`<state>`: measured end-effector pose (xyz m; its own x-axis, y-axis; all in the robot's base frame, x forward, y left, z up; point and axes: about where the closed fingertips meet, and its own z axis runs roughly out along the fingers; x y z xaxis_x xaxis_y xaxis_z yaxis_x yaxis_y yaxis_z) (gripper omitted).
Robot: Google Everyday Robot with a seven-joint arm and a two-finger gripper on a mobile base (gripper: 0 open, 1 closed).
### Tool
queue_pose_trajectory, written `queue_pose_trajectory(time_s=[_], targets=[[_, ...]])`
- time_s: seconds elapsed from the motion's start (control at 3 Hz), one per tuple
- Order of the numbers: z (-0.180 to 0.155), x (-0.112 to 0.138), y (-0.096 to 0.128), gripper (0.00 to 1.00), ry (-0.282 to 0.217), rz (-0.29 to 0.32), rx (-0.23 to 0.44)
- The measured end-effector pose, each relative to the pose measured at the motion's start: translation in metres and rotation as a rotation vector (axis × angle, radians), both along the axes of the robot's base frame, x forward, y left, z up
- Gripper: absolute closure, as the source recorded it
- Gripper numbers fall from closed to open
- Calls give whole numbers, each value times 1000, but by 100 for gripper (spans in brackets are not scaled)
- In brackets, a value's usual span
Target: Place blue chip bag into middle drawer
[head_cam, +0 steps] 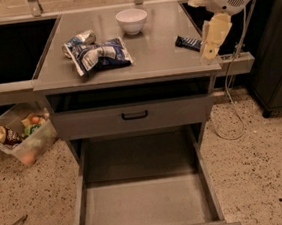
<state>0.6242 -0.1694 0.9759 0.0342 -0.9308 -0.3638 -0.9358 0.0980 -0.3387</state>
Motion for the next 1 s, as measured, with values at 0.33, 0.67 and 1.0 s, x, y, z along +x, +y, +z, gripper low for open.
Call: queue_pose_trajectory(time_s=[0.33, 0.67, 1.0], targets=[[-1, 2, 1, 0, -2, 3, 0], [-5, 33, 25, 0, -43, 81, -13], [-12, 75, 70, 0, -93, 196, -10]])
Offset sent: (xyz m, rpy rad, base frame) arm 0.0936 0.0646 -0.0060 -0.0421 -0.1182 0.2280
